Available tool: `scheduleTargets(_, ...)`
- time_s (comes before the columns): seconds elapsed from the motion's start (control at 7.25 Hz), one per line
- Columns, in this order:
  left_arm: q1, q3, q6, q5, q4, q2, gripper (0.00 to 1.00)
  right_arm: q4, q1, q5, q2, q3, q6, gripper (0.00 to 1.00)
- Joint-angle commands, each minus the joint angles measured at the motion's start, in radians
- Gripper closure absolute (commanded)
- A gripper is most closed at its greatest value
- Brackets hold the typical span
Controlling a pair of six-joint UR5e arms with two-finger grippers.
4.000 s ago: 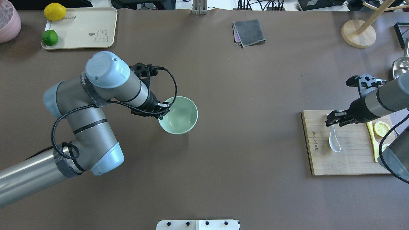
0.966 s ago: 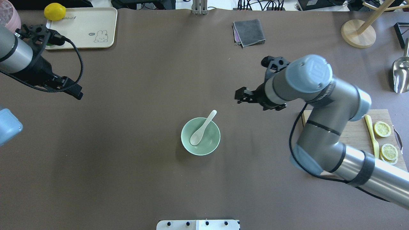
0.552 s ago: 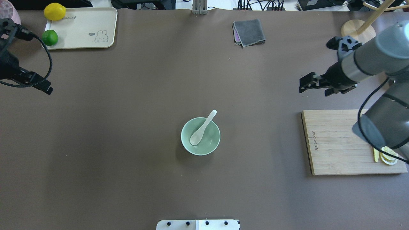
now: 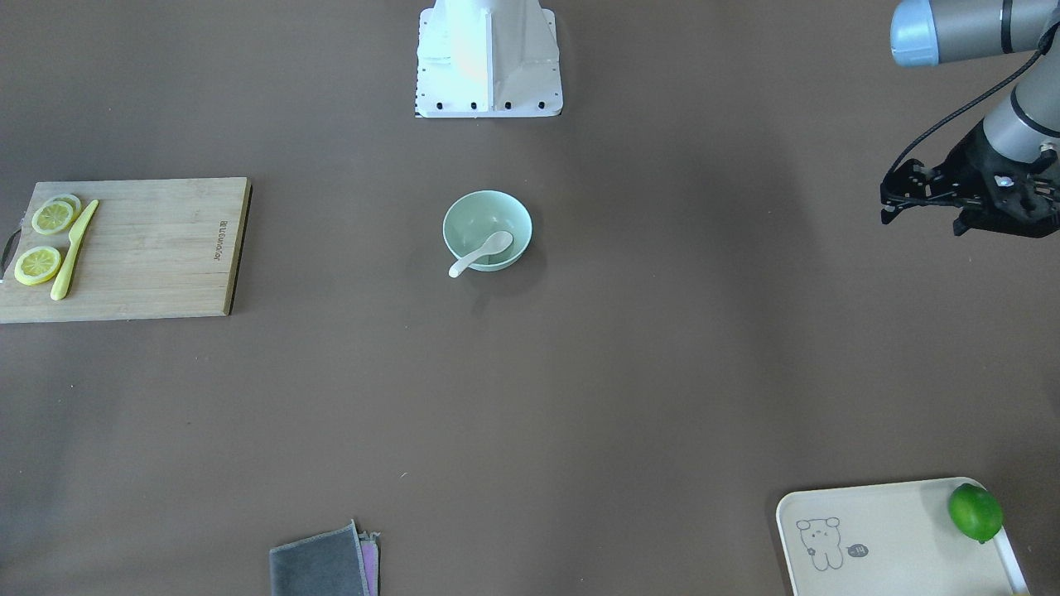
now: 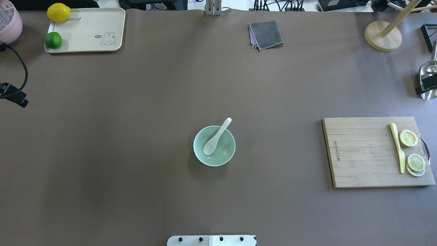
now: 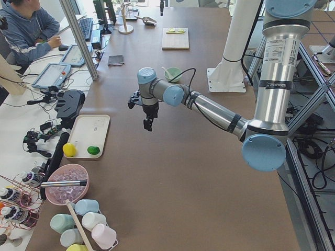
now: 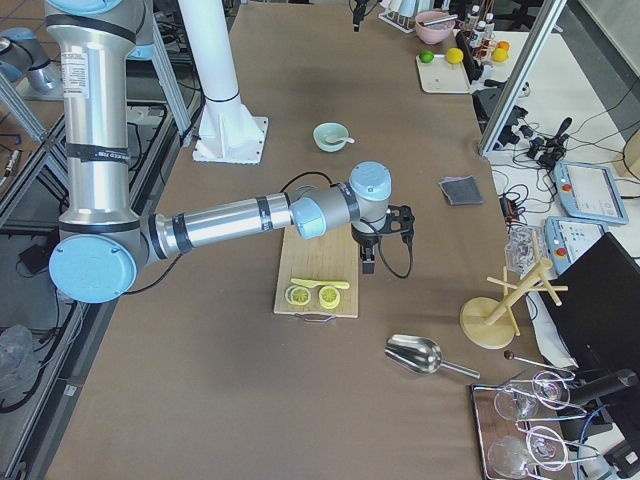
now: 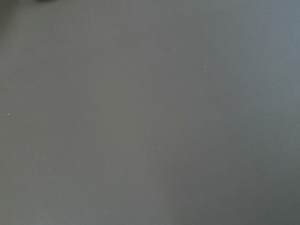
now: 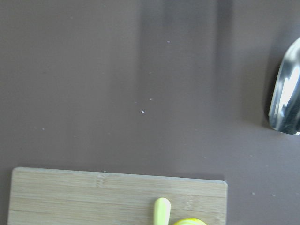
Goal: Place spoon in bowl
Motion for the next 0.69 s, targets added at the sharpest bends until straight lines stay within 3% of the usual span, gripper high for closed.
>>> scheduleTargets(0.0,-0.087,0.032,0.091,-0.092,-0.001,0.012,0.02,-0.135,0.094,-0.005,0.024,-0.039,-0.235,0.0)
scheduleTargets(0.55,-0.103,0.066,0.08,-0.13,0.0,0.013,0.02,-0.13,0.119,0.001,0.024,-0.047,-0.242,0.0)
